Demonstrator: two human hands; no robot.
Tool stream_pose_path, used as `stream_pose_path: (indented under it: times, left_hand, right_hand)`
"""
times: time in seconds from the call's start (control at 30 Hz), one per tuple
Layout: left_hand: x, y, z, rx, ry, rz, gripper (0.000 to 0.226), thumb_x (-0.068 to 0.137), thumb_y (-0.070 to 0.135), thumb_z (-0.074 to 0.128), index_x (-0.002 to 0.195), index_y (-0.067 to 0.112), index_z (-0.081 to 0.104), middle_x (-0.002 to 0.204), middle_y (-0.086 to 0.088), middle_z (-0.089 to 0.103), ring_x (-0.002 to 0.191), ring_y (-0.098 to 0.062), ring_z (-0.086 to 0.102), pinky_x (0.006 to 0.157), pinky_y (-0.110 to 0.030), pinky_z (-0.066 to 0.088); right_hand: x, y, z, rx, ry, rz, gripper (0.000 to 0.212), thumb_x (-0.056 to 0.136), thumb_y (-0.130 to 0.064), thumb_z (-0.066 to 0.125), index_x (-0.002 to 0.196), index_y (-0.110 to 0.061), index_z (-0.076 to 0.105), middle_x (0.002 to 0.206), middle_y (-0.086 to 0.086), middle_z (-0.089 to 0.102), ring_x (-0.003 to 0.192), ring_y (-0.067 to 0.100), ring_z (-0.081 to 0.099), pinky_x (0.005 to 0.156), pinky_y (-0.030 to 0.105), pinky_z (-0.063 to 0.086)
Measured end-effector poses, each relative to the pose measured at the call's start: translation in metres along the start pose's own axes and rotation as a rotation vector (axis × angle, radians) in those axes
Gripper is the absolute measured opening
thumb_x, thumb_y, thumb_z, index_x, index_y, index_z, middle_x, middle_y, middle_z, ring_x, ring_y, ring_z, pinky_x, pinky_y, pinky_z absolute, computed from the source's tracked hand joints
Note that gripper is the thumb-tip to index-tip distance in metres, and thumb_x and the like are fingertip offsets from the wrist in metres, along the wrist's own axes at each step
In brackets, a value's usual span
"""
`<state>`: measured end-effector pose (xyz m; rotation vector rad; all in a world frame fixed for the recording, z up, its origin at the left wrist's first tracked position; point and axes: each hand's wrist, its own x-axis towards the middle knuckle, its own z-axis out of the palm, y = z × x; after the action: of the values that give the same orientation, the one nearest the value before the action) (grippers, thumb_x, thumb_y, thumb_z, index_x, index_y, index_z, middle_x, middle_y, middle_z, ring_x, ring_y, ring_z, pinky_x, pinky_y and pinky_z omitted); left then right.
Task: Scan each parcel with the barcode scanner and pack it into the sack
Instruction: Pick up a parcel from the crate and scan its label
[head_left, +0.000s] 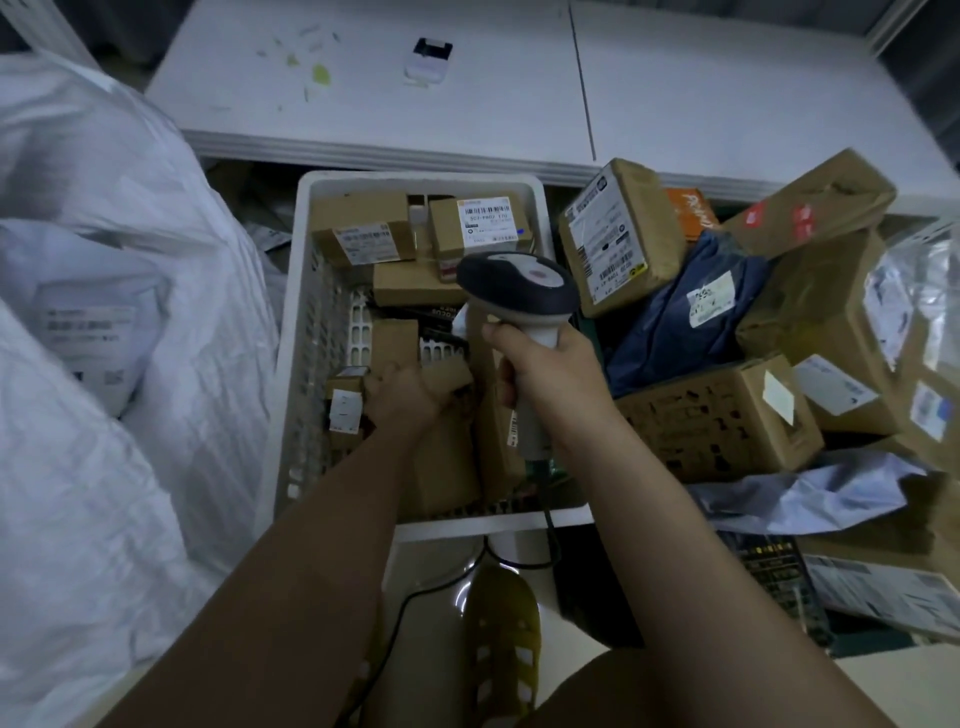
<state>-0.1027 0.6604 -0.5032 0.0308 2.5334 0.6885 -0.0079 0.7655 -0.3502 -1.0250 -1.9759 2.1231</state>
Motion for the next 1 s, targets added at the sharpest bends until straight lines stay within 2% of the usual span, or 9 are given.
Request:
stream_pose_path:
  times: [0.17,0.23,0.33,0.43,0.5,0.6,0.73,0.9,1.0]
  left_hand:
    - [-0.029,-0.01,-0.054,-0.448,0.21,0.155,0.054,0.07,0.064,0.071,0.104,0.023,0.065,0.102,0.002,0.069,0.088,-0.013,0.064,0.08,-0.034,0.055]
    - [-0.049,0.0,-0.081,-0.589,0.212,0.179,0.049,0.071,0.059,0.076,0.107,0.027,0.065,0.106,0.007,0.068,0.092,-0.007,0.063,0.083,-0.029,0.054]
    - [-0.093,0.008,-0.13,-0.787,0.164,0.209,0.078,0.062,0.065,0.077,0.125,0.022,0.06,0.121,0.005,0.064,0.109,-0.013,0.061,0.09,-0.035,0.054]
    - [-0.142,0.008,-0.166,-0.924,0.145,0.252,0.058,0.079,0.039,0.076,0.128,0.018,0.055,0.119,0.004,0.063,0.107,-0.012,0.062,0.082,-0.024,0.056]
    - [-0.171,0.003,-0.179,-0.997,0.151,0.268,0.048,0.084,0.028,0.072,0.126,0.02,0.051,0.12,-0.001,0.061,0.107,-0.015,0.063,0.077,-0.026,0.057]
    - [-0.196,-0.006,-0.188,-1.119,0.13,0.247,0.037,0.09,0.03,0.065,0.121,0.02,0.048,0.115,-0.004,0.064,0.099,-0.015,0.067,0.07,-0.025,0.057]
    - [-0.207,-0.007,-0.198,-1.131,0.108,0.275,0.031,0.096,0.032,0.056,0.124,0.019,0.052,0.106,0.004,0.069,0.085,-0.003,0.069,0.066,-0.018,0.056]
    - [-0.203,-0.012,-0.198,-1.303,0.032,0.175,0.037,0.098,0.021,0.053,0.135,0.023,0.048,0.115,0.002,0.067,0.093,-0.012,0.069,0.08,-0.032,0.059]
    - [-0.199,-0.014,-0.195,-1.388,0.028,0.138,0.05,0.091,0.024,0.064,0.136,0.022,0.042,0.117,-0.003,0.067,0.097,-0.017,0.069,0.089,-0.045,0.055]
  right_hand:
    - [-0.007,-0.007,0.003,0.103,0.075,0.012,0.021,0.085,-0.015,0.069,0.104,-0.012,0.06,0.073,0.0,0.06,0.063,0.014,0.056,0.059,0.029,0.046]
    - [-0.01,-0.008,0.005,0.163,0.121,0.009,0.015,0.085,-0.012,0.069,0.097,-0.013,0.06,0.07,0.001,0.06,0.059,0.014,0.055,0.057,0.029,0.046]
    - [-0.028,-0.016,0.016,0.266,0.146,-0.003,0.019,0.086,-0.012,0.071,0.103,-0.011,0.061,0.07,0.002,0.063,0.056,0.012,0.055,0.052,0.023,0.048]
    - [-0.045,-0.024,0.03,0.362,0.131,-0.031,0.043,0.082,-0.017,0.077,0.12,-0.005,0.061,0.09,0.009,0.069,0.064,0.013,0.059,0.055,0.022,0.051]
    - [-0.057,-0.029,0.036,0.391,0.104,-0.074,0.048,0.079,-0.022,0.08,0.121,-0.006,0.062,0.104,0.011,0.072,0.073,0.015,0.064,0.062,0.024,0.054]
    - [-0.074,-0.03,0.041,0.33,0.075,-0.139,0.061,0.073,-0.03,0.083,0.127,-0.014,0.059,0.117,0.003,0.069,0.105,0.017,0.066,0.092,0.034,0.053]
    - [-0.09,-0.031,0.048,0.29,-0.107,-0.176,0.058,0.066,-0.034,0.083,0.118,-0.016,0.065,0.113,0.002,0.072,0.108,0.018,0.067,0.102,0.046,0.048]
    - [-0.09,-0.027,0.057,0.251,-0.094,-0.227,0.032,0.072,-0.014,0.084,0.101,-0.02,0.071,0.104,0.002,0.075,0.102,0.021,0.069,0.098,0.048,0.051]
    - [-0.091,-0.028,0.061,0.173,-0.117,-0.279,0.037,0.07,-0.01,0.086,0.103,-0.016,0.07,0.105,0.002,0.075,0.101,0.019,0.07,0.097,0.046,0.052]
